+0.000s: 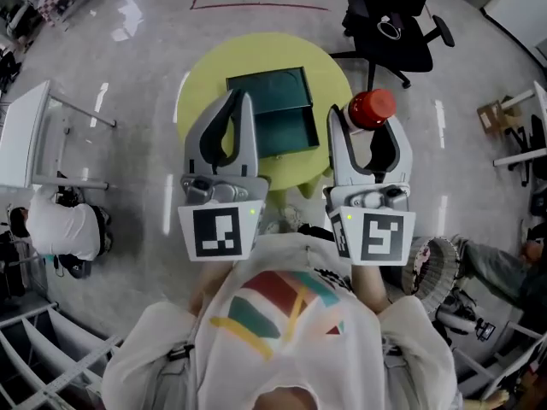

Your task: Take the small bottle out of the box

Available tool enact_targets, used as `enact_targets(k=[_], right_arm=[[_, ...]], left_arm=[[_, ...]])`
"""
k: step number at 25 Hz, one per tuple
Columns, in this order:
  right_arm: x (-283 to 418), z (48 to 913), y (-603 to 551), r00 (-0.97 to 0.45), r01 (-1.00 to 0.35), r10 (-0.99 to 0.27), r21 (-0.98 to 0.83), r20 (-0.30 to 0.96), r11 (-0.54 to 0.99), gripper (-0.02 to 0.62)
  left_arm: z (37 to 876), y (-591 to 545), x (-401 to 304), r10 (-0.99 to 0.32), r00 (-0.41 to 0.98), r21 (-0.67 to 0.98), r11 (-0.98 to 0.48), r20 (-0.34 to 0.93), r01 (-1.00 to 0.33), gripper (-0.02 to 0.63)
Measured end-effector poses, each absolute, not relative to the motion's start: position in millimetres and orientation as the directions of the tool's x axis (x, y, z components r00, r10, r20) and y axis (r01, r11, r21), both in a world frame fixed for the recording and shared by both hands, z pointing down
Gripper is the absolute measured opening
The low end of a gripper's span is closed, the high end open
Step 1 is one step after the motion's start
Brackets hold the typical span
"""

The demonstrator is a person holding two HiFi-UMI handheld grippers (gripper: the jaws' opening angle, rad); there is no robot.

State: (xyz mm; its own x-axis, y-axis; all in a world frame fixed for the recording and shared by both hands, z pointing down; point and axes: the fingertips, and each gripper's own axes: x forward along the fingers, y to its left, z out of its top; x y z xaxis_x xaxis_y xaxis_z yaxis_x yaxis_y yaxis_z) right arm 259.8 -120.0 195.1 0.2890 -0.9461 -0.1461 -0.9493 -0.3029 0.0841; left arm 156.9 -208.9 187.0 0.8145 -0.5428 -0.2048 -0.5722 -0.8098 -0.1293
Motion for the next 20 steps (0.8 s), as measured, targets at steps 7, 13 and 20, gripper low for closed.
enact_targets(k=[7, 13, 20], right_arm=[[255, 201, -106, 0.32, -0.938, -0.938, 0.091, -0.134, -0.334, 0.216], [256, 201, -104, 0.33, -0.932, -0.935, 0.111, -0.126, -0.344, 0.216], [255, 206, -106, 0.317, -0.937, -0.942, 0.118, -0.111, -0.329, 0.216]], left_arm=[[184, -199, 165, -0.513, 0.829, -0.131, -0.827, -0.223, -0.547, 0.021], [179, -191, 168, -0.499, 0.833, -0.14, -0.831, -0.238, -0.538, 0.02], [181, -194, 164, -0.518, 0.823, -0.139, -0.82, -0.235, -0.556, 0.02]])
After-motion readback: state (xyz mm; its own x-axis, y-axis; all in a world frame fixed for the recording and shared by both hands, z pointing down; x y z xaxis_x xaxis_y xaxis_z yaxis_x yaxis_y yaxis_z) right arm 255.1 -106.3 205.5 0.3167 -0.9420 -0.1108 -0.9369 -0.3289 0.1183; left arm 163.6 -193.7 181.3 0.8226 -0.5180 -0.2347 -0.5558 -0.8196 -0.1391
